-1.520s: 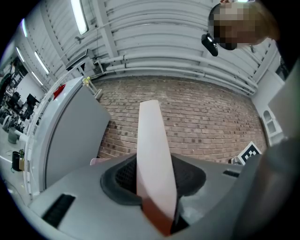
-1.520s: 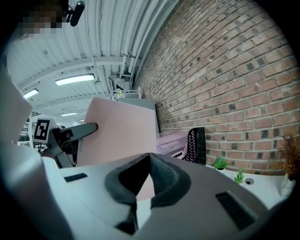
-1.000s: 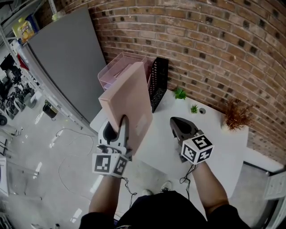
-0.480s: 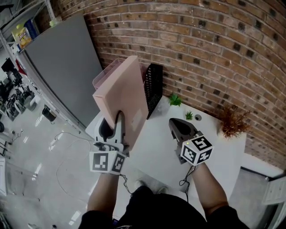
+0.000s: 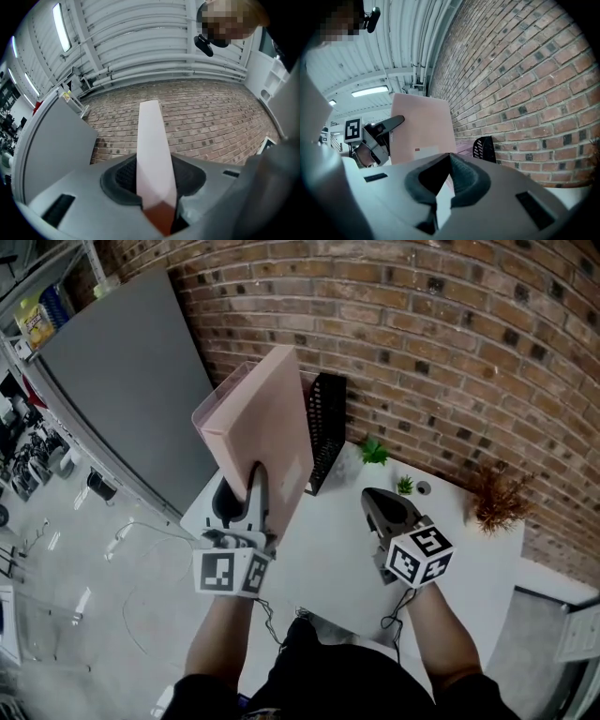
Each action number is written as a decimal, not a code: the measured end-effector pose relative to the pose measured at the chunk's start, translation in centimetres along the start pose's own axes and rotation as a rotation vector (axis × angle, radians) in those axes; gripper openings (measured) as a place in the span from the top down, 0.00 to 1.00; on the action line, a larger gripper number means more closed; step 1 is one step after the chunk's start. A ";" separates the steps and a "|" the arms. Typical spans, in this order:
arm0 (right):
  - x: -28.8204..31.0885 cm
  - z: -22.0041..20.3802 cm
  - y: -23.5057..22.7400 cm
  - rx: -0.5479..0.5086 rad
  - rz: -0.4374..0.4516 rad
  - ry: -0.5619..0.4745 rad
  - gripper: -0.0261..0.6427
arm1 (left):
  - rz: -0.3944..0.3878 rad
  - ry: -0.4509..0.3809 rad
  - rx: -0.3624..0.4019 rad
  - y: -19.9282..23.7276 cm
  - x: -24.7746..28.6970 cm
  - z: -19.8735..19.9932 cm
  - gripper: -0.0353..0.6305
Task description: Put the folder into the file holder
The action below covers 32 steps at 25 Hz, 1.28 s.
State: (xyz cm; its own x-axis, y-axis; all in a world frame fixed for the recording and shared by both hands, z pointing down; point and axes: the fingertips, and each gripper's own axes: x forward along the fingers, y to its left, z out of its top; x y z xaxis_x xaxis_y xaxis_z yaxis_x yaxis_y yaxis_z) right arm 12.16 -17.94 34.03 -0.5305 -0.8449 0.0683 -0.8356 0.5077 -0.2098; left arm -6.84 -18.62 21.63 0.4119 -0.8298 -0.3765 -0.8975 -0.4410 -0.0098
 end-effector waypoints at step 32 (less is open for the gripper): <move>12.0 -2.1 -8.0 0.104 -0.309 0.023 0.96 | -0.235 0.022 -0.107 6.2 17.3 -13.3 0.72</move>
State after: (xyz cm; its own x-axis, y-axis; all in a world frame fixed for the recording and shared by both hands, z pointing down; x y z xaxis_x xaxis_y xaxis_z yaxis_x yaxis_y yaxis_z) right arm 12.18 -31.85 38.59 -0.2579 -0.9518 0.1658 -0.9393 0.2068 -0.2738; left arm -3.16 -40.26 27.33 0.6115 -0.7069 -0.3555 -0.7553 -0.6554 0.0038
